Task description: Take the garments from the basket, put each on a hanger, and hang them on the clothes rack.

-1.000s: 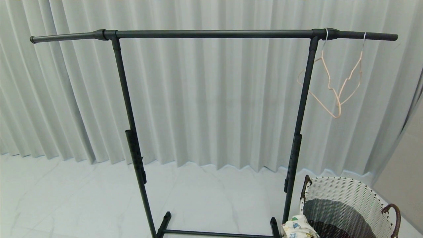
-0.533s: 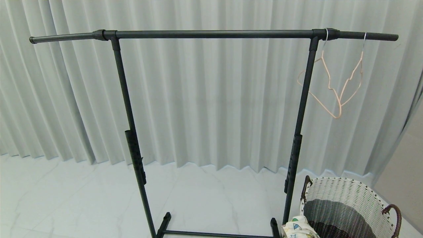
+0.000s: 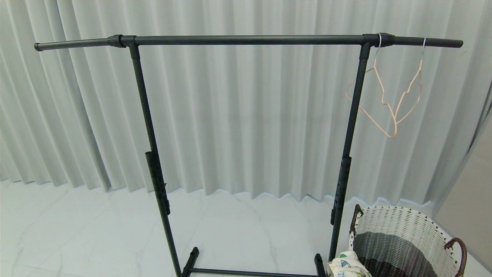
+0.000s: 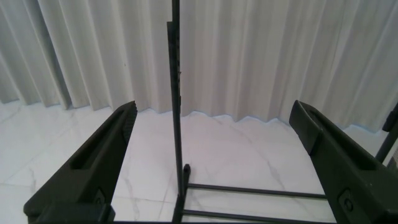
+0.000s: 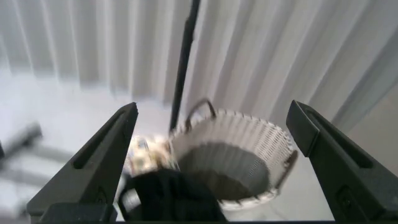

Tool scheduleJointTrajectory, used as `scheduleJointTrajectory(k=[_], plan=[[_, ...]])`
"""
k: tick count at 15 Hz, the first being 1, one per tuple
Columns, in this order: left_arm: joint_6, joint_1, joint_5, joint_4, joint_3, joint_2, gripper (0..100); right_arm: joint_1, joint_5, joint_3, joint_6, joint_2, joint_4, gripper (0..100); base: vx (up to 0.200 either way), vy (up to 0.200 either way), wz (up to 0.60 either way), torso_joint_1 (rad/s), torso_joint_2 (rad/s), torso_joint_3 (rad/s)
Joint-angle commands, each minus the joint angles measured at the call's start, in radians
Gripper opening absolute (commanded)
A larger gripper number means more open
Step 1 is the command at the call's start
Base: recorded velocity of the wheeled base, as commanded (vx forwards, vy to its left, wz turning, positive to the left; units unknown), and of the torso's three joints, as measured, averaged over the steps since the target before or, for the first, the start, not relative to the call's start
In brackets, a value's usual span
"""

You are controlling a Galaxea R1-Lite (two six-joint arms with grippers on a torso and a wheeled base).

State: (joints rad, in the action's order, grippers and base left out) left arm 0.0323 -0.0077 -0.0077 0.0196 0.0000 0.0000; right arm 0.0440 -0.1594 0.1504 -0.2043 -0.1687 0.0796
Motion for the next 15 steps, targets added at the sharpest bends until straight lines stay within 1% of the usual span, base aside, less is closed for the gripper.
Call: scheduleJointTrajectory(k=[1,2,3,4,5,6,7,9,11,12,13,15], plan=[[0.000,0.000,0.000,0.000,0.000,0.000,100,0.013,0.004,0.043,-0.202,-0.302,0.143,100,0.000,0.000,0.00,0.000,0.00,0.000],[0.000,0.000,0.000,0.000,0.000,0.000,100,0.013,0.055,0.041,-0.294,-0.428,0.141,100,0.000,0.000,0.00,0.000,0.00,0.000],[0.000,0.000,0.000,0.000,0.000,0.000,100,0.017,0.087,0.040,-0.360,-0.514,0.138,100,0.000,0.000,0.00,0.000,0.00,0.000],[0.000,0.000,0.000,0.000,0.000,0.000,100,0.019,0.093,0.031,-0.435,-0.638,0.117,100,0.000,0.000,0.00,0.000,0.00,0.000],[0.000,0.000,0.000,0.000,0.000,0.000,100,0.025,0.093,0.009,-0.489,-0.726,0.081,100,0.000,0.000,0.00,0.000,0.00,0.000],[0.000,0.000,0.000,0.000,0.000,0.000,100,0.039,0.093,-0.017,-0.534,-0.799,0.028,100,0.000,0.000,0.00,0.000,0.00,0.000],[0.000,0.000,0.000,0.000,0.000,0.000,100,0.053,0.093,-0.043,-0.560,-0.870,-0.032,100,0.000,0.000,0.00,0.000,0.00,0.000],[0.000,0.000,0.000,0.000,0.000,0.000,100,0.103,0.095,-0.075,-0.563,-1.012,-0.127,100,0.000,0.000,0.00,0.000,0.00,0.000],[0.000,0.000,0.000,0.000,0.000,0.000,100,0.108,0.095,-0.083,-0.546,-1.157,-0.184,100,0.000,0.000,0.00,0.000,0.00,0.000],[0.000,0.000,0.000,0.000,0.000,0.000,100,0.108,0.095,-0.083,-0.544,-1.161,-0.187,100,0.000,0.000,0.00,0.000,0.00,0.000],[0.000,0.000,0.000,0.000,0.000,0.000,100,0.109,0.095,-0.077,-0.534,-1.290,-0.287,100,0.000,0.000,0.00,0.000,0.00,0.000],[0.000,0.000,0.000,0.000,0.000,0.000,100,0.109,0.098,-0.077,-0.535,-1.442,-0.445,100,0.000,0.000,0.00,0.000,0.00,0.000]])
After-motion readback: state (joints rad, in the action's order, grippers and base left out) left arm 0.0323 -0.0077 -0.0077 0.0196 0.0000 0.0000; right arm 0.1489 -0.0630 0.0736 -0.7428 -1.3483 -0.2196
